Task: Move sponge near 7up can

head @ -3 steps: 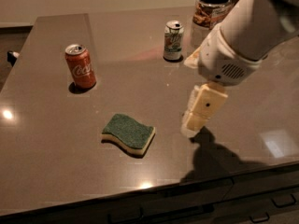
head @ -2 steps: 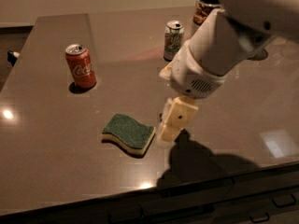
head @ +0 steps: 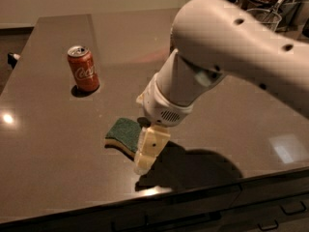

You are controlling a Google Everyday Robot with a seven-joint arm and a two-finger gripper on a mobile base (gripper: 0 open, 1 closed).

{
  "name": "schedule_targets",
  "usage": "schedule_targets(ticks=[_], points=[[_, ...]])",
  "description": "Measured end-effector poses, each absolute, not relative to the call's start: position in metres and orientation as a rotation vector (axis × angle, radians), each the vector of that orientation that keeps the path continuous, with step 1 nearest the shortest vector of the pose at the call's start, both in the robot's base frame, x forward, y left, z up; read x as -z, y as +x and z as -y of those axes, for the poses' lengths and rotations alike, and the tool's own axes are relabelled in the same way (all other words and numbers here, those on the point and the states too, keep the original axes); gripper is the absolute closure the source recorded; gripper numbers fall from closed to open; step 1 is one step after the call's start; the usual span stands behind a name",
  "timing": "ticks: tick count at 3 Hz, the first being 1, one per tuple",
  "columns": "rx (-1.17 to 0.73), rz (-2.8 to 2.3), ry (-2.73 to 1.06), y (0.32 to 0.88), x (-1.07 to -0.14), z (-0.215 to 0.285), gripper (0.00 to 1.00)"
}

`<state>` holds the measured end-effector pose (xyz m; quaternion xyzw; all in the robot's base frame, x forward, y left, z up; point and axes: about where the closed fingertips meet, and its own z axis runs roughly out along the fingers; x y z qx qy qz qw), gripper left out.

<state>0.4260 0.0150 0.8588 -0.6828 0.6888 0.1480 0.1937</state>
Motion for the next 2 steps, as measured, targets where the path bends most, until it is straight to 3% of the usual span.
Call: schedule_targets(ticks=[1, 2], points=[[-0.423, -1.912, -1.929, 0.4254, -0.8429, -0.0288, 0.0], [-0.438, -1.901, -1.932, 0.4291, -0.8367, -0.0364, 0.18]])
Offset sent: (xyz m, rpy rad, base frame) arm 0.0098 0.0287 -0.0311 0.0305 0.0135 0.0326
